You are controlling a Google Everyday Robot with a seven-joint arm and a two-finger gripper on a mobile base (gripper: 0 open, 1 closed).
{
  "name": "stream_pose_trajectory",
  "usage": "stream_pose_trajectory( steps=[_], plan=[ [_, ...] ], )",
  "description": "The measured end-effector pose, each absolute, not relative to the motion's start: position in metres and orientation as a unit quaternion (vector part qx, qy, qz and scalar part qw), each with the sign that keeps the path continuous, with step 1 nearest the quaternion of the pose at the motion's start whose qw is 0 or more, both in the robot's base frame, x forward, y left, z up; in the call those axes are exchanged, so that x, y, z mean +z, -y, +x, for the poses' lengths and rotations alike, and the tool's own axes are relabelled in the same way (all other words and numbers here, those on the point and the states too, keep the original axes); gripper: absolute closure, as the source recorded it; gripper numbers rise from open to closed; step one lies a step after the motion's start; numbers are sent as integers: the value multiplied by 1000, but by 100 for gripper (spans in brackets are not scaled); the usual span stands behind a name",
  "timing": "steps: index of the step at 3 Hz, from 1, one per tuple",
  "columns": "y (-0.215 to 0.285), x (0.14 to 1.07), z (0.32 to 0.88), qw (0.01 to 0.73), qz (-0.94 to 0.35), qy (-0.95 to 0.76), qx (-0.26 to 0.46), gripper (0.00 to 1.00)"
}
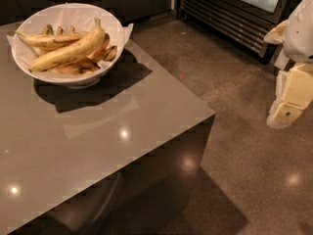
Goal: Pick banana from white bowl
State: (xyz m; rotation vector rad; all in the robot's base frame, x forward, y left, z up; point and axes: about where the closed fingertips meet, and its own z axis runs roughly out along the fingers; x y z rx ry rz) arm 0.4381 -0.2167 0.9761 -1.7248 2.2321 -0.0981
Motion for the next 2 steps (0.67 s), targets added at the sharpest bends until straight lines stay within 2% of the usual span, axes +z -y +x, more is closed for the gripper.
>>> stream_pose_trajectory(
  steps=[2],
  plan=[
    [212,984,445,163,-614,-771,-45,0]
  ],
)
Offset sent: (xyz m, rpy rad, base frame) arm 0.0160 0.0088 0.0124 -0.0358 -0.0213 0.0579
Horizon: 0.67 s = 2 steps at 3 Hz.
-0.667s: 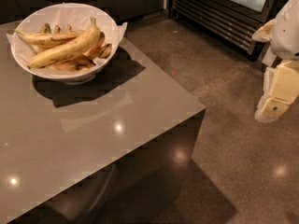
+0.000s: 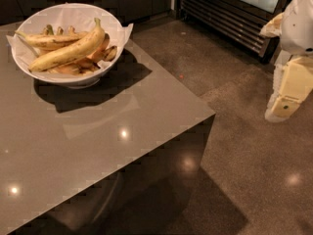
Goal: Pick banana from white bowl
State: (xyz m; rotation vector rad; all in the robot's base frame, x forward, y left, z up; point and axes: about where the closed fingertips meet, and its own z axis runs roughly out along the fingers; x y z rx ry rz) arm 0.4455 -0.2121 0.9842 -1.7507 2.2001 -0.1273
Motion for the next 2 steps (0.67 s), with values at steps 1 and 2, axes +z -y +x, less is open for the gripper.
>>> stream_pose_trajectory(
  steps=[1,2],
  plan=[
    [205,987,462,152,-633,-757,-50,0],
    [190,991,485,149,-652,-741,-61,0]
  ],
)
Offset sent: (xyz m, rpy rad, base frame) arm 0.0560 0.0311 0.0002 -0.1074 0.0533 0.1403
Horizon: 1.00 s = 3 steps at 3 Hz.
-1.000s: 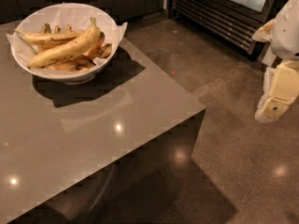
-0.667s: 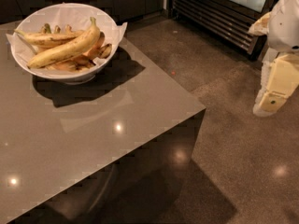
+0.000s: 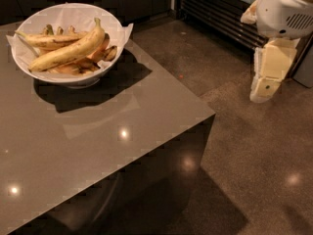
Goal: Pick banana from white bowl
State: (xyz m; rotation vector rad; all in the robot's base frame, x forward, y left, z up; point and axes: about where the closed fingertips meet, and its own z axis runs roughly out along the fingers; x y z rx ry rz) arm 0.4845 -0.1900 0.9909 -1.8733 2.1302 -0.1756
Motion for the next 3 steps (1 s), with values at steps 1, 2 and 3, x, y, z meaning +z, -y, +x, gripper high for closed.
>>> stream_pose_trajectory(
  steps=[1,2,3],
  plan=[
    [188,992,487,156,-653,-739,-61,0],
    [171,1002,511,164,-672,-719,-65,0],
    [150,1009,543,163,-700,-693,-66,0]
  ],
)
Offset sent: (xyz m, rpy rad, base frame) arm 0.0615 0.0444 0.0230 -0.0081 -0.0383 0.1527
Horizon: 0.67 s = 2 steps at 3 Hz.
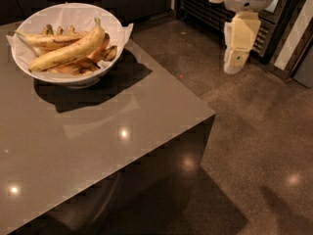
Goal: Pick banana from white bowl
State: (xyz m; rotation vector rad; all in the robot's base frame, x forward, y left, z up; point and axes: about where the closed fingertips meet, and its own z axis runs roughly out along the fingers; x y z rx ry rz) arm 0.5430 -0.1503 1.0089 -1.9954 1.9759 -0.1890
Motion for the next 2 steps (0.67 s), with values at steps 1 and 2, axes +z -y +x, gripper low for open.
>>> stream_pose_trajectory(
  steps=[1,2],
  plan=[
    [127,1010,570,164,-721,-671,-64,0],
    [123,1013,576,177,-720,-668,-68,0]
  ],
)
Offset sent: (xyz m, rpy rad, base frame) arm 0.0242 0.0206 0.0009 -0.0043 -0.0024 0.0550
